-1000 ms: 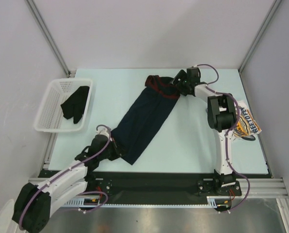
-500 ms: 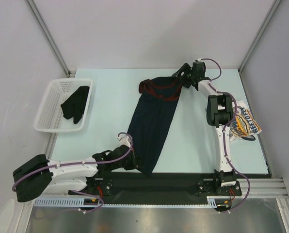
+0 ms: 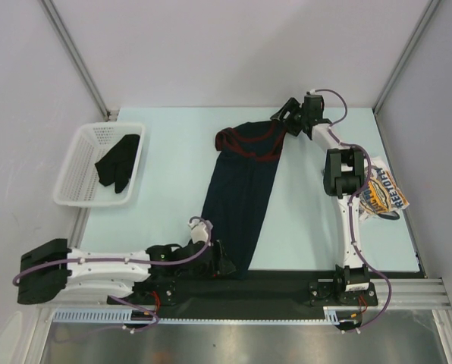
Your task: Fold and stack the tank tops
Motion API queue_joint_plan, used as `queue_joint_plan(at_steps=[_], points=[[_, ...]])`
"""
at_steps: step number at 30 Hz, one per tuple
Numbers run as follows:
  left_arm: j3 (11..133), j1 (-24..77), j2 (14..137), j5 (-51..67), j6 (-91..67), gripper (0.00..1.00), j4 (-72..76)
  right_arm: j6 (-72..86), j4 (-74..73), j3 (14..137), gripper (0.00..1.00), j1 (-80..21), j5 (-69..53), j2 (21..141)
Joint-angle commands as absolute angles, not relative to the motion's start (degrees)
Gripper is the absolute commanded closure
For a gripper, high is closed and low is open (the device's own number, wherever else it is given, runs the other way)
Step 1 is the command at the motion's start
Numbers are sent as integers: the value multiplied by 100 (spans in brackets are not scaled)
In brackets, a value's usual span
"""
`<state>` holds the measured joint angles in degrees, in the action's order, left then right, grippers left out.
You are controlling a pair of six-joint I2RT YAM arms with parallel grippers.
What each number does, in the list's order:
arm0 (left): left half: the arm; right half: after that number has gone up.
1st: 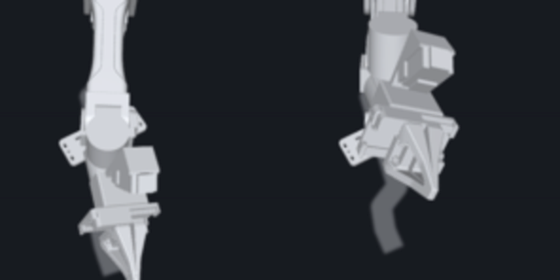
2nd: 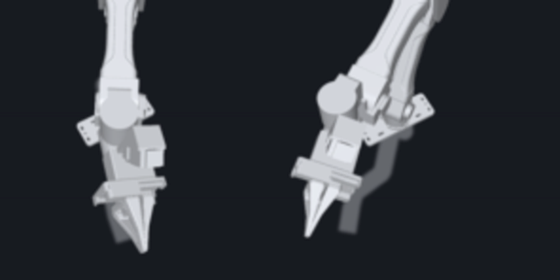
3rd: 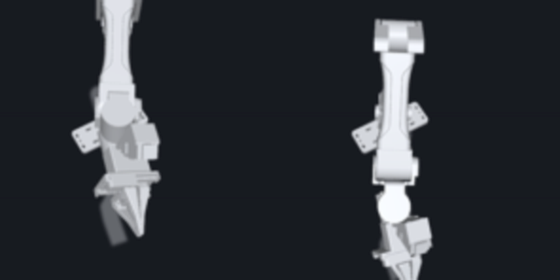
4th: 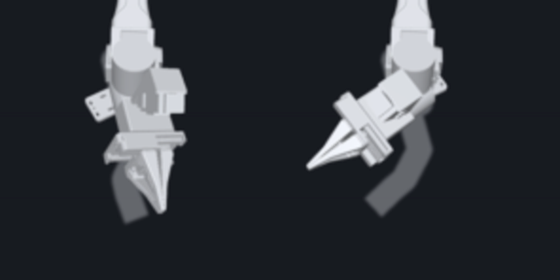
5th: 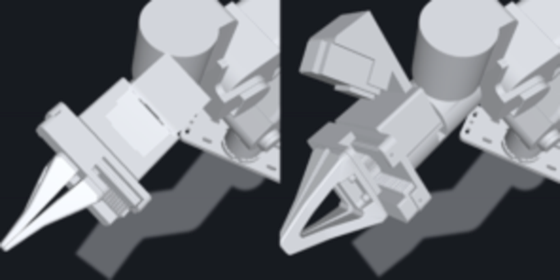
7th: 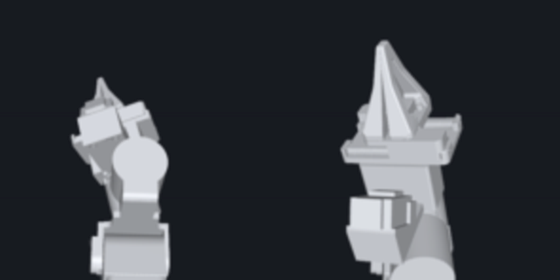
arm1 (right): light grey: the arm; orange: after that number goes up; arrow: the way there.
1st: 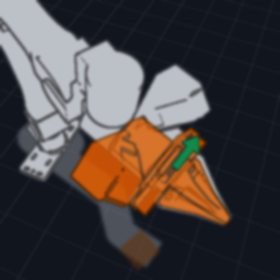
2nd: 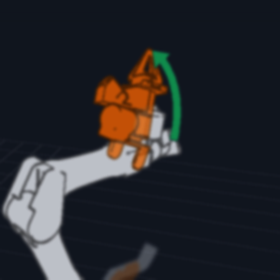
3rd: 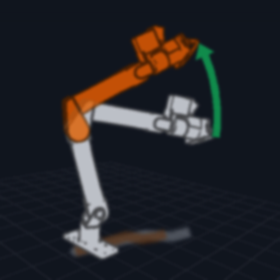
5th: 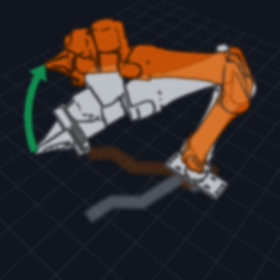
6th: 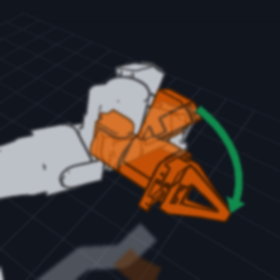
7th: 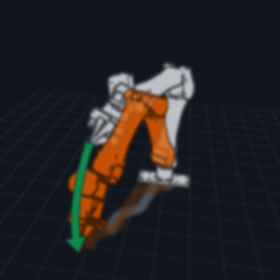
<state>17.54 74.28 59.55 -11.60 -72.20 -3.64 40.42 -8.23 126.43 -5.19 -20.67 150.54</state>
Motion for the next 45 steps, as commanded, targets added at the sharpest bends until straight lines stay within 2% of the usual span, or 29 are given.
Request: queue_joint_plan(at_steps=[1, 4, 5, 11, 13, 16, 20, 26, 28, 30, 35, 41, 45], points=[[1530, 7453, 4988, -1406, -7444, 29, -1806, 3718, -1248, 12744, 19, -466, -1960, 15153], [1582, 7453, 4362, -1555, -7549, 20, -2659, 3648, -1274, 12718, 14, -457, -1960, 15082], [1608, 7453, 4037, -1608, -7576, 10, -2802, 3656, -1274, 12718, 14, -457, -1951, 15039], [2231, 7305, 3533, -2126, -7498, 7, -4015, 3656, -1424, 12534, 10, -466, -1776, 14792], [2548, 6998, 3481, -2189, -6974, 7, -4139, 3604, -1546, 12393, 10, -483, -1566, 14573], [2742, 5718, 3411, -1742, -6051, 9, -3834, 3411, -1810, 12060, 1, -597, -1039, 14126], [2856, 4721, 3611, -1205, -5205, 9, -3210, 3314, -1793, 11078, 0, -615, -765, 13379], [3251, 3377, 4955, -118, -4430, 9, -1663, 3295, -1583, 9381, 0, -659, -676, 11756], [3418, 2912, 5507, 356, -4334, 10, -1092, 3357, -1328, 8336, 1, -790, -773, 11244], [3628, 2682, 5843, 500, -4237, 10, -714, 3454, -1057, 7284, 5, -913, -878, 10479], [4173, 2040, 7135, 1089, -4219, 11, -124, 3419, -791, 5873, 14, -1825, -888, 9213], [5465, 1828, 8559, 1266, -3947, 12, -26, 3243, -1371, 5048, 3, -3075, -879, 8596], [6737, 1627, 9508, 1344, -3665, 12, -394, 3454, -1309, 4536, 4, -3602, -705, 8306]])
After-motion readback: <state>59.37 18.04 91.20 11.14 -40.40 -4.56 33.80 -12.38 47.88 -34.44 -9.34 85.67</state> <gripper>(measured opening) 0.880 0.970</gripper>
